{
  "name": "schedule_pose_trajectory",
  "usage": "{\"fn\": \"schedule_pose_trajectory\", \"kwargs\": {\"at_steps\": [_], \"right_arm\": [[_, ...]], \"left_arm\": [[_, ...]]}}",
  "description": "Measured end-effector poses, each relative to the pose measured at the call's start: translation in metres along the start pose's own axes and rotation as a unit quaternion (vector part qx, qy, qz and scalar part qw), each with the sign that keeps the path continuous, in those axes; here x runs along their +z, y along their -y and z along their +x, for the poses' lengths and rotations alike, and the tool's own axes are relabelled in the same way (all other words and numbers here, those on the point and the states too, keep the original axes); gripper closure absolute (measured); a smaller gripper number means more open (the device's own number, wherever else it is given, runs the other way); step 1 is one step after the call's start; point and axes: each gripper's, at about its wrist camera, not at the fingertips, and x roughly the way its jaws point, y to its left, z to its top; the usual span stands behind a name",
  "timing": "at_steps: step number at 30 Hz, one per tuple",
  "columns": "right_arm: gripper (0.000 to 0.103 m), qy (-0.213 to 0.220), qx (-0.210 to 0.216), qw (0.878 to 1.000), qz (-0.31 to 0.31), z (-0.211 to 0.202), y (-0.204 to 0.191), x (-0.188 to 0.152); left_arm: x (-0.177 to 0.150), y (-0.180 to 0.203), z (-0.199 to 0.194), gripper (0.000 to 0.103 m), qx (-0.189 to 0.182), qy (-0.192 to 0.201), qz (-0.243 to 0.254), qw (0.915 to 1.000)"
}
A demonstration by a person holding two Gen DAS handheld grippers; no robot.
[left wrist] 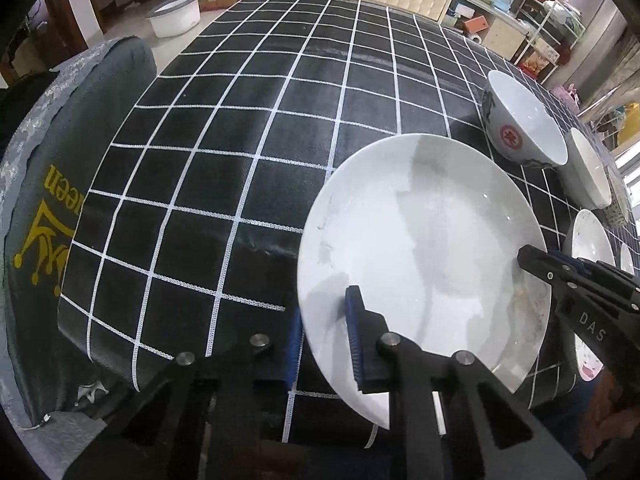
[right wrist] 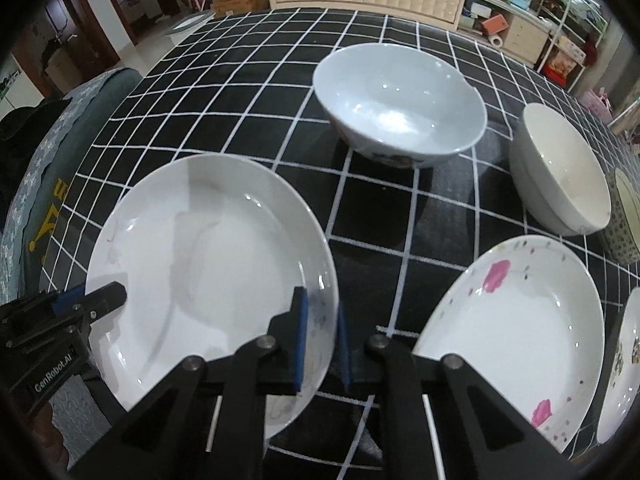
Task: Organize plates and bowls
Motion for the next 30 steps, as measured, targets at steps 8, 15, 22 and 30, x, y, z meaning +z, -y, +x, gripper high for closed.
{"fn": "schedule_pose_trajectory", "kwargs": {"at_steps": [8,15,22,30], "right_arm": [[0.085,-0.001,0.004,1.0,0.014,-0.005,0.01,0.002],[0.086,-0.005,0.007,1.0,0.008,0.004,0.008,0.006],[0.088,0.01,0.023,1.0,0.013,-0.015,0.019,0.002],[0.088,0.045,0.017,0.998,0.038,-0.067,0.056,-0.023]], "left_arm": [[0.002,0.006,-0.001,0.085,0.0,0.006,0.0,1.0],[0.003,0.002,0.006,0.085,-0.002,-0.005,-0.016,0.9999],[0.0,-0.003,-0.017,0.092,0.021,0.01,-0.019,0.9995],[-0.005,0.022,-0.071,0.092,0.014,0.049,-0.007,0.9987]]}}
